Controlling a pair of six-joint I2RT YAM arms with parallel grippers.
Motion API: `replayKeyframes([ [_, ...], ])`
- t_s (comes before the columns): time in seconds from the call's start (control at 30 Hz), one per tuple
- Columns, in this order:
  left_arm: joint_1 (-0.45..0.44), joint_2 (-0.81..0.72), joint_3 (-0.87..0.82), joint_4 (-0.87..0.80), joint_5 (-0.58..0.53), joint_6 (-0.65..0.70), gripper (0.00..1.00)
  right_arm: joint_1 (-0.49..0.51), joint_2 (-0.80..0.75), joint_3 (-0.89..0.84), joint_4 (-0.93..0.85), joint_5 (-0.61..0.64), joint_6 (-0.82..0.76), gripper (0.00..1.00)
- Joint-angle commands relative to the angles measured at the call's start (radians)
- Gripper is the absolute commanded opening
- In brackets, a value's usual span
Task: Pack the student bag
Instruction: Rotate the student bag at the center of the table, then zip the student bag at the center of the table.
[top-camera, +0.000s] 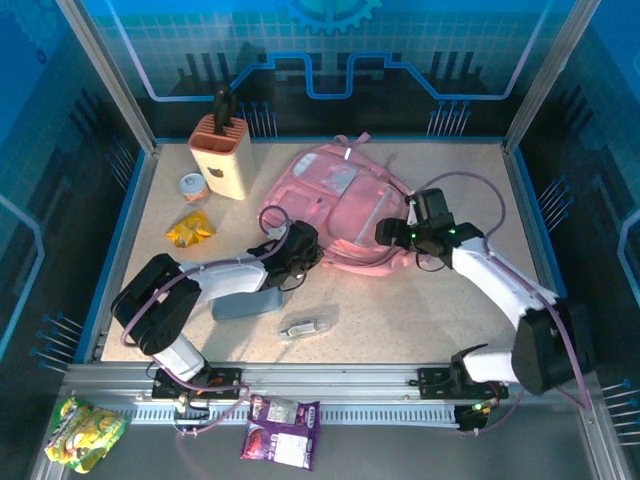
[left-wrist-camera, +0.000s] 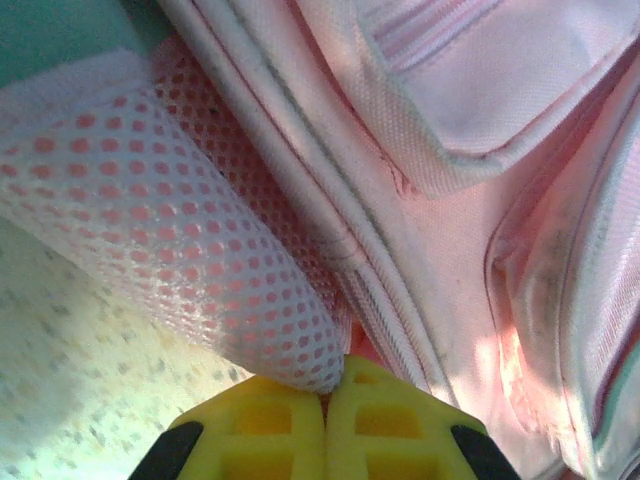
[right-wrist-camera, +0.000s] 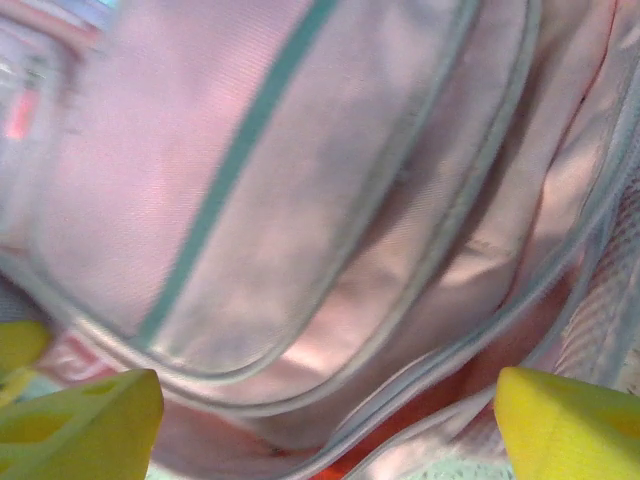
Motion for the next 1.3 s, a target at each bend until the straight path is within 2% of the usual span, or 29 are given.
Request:
replayKeyframes([
  [0.0, -0.035, -0.005, 0.055, 0.042, 0.004, -0.084, 0.00, 0.033, -0.093, -0.003, -0.118, -0.029, -0.028, 0.87],
  [0.2, -0.066, -0.019, 0.015, 0.145, 0.012, -0.135, 0.00, 0.221, -0.165, -0.115, -0.118, 0.002, 0.006, 0.81],
  [0.4, -0.096, -0.034, 0.028, 0.133, 0.017, -0.129, 0.00, 0.367, -0.129, -0.209, 0.079, 0.058, 0.034, 0.66],
  [0.6, -0.118, -0.049, 0.027, 0.139, 0.006, -0.119, 0.00, 0.390, -0.083, -0.248, 0.242, 0.087, 0.036, 0.50],
  [0.67, -0.124, -0.044, 0.035, 0.133, 0.012, -0.117, 0.00, 0.395, -0.064, -0.248, 0.259, 0.124, 0.060, 0.46],
  [0.73, -0.131, -0.047, 0.025, 0.145, 0.006, -0.129, 0.00, 0.398, -0.048, -0.256, 0.306, 0.110, 0.087, 0.43],
  [0.9, -0.149, -0.053, 0.028, 0.166, 0.028, -0.127, 0.00, 0.408, -0.026, -0.269, 0.355, 0.145, 0.184, 0.40],
  [1.03, -0.165, -0.061, 0.021, 0.181, 0.030, -0.126, 0.00, 0.410, 0.009, -0.216, 0.269, 0.206, 0.236, 0.46],
  [1.13, -0.177, -0.059, 0.010, 0.210, 0.038, -0.132, 0.00, 0.411, 0.023, -0.220, 0.256, 0.244, 0.284, 0.43],
  [1.27, -0.180, -0.068, -0.005, 0.243, 0.041, -0.140, 0.00, 0.406, 0.030, -0.218, 0.255, 0.287, 0.272, 0.40],
])
